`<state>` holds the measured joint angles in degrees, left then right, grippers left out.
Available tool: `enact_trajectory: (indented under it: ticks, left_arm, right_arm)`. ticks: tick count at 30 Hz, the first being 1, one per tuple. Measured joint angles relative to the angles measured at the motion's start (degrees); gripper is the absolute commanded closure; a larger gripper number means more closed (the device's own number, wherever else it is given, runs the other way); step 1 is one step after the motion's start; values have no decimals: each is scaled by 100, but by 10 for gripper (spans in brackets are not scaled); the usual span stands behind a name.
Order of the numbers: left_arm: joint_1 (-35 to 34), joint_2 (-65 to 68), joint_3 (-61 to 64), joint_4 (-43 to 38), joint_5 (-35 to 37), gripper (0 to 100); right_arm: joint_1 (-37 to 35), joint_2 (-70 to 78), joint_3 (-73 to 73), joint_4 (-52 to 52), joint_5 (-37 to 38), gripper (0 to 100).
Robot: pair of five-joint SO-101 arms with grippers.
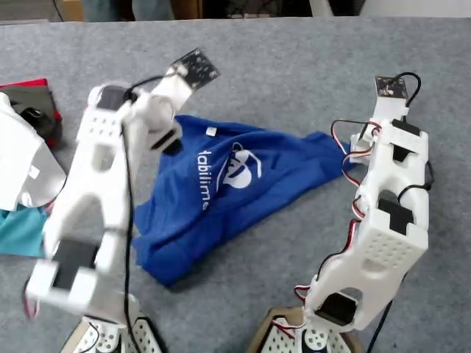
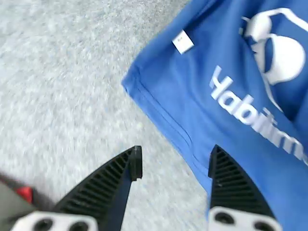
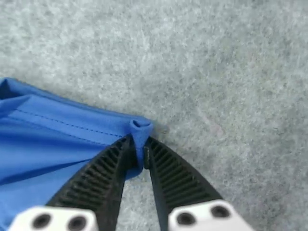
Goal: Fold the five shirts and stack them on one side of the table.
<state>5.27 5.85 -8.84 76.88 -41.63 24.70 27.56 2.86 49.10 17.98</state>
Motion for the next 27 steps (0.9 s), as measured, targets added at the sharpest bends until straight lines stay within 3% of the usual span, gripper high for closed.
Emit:
enact_trajectory:
  ticks: [8, 15, 21, 27]
  left_arm:
    - [-79, 3323, -3912, 1037, -774, 765]
    - [-79, 5336, -6927, 1758, -1916, 765]
    - [-141, 6286, -7780, 1793, -2664, 766]
    - [-141, 6716, -7842, 1152, -2646, 766]
  right_arm:
    - [0, 0, 0, 0, 0, 984]
    - [0, 0, 9, 0, 0, 984]
    - [0, 0, 9, 0, 0, 984]
    - [0, 0, 9, 0, 0, 984]
